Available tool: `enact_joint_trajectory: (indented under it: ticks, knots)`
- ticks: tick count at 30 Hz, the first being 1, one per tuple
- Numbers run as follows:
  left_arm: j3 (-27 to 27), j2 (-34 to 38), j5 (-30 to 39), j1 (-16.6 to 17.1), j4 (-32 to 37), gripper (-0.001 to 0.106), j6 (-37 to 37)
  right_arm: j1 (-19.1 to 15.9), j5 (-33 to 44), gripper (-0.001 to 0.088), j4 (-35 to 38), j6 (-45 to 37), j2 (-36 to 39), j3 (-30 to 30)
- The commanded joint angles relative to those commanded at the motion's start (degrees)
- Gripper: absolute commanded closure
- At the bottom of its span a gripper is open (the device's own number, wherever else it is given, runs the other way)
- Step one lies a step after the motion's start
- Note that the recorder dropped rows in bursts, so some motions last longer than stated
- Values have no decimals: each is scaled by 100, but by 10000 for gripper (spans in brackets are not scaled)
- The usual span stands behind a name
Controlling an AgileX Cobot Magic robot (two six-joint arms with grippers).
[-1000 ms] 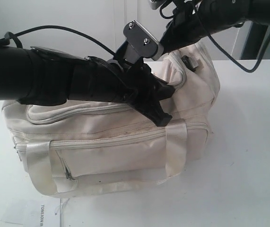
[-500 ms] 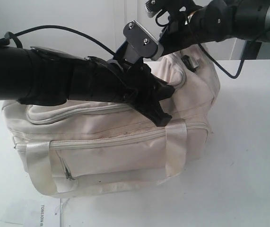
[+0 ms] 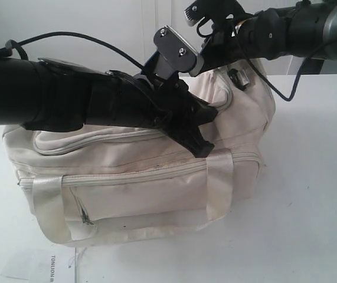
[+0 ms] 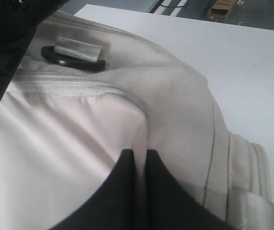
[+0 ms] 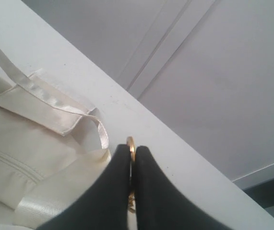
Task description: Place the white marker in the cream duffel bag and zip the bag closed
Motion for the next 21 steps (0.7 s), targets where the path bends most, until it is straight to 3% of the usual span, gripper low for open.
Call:
enact_joint_trajectory:
  ticks: [3,6,8,13,16,21]
  knots:
    - [0,0,-23,0,0,926,0,0,16,612,0,0,0,0]
    - [0,0,-68,0,0,712,0,0,145,407,0,11,-30,0]
    - [0,0,-215,0,0,583,-31,0,264,345,0,11,-113,0]
    - [0,0,-675,0,-14,405,-238,-19,857,336,0,168,-421,0]
    - [0,0,-729,0,-14,380,-252,-47,1439,336,0,688,-603,0]
    - [-19,-17,-717,0,-14,381,-263,-56,2625,343,0,755,-890,0]
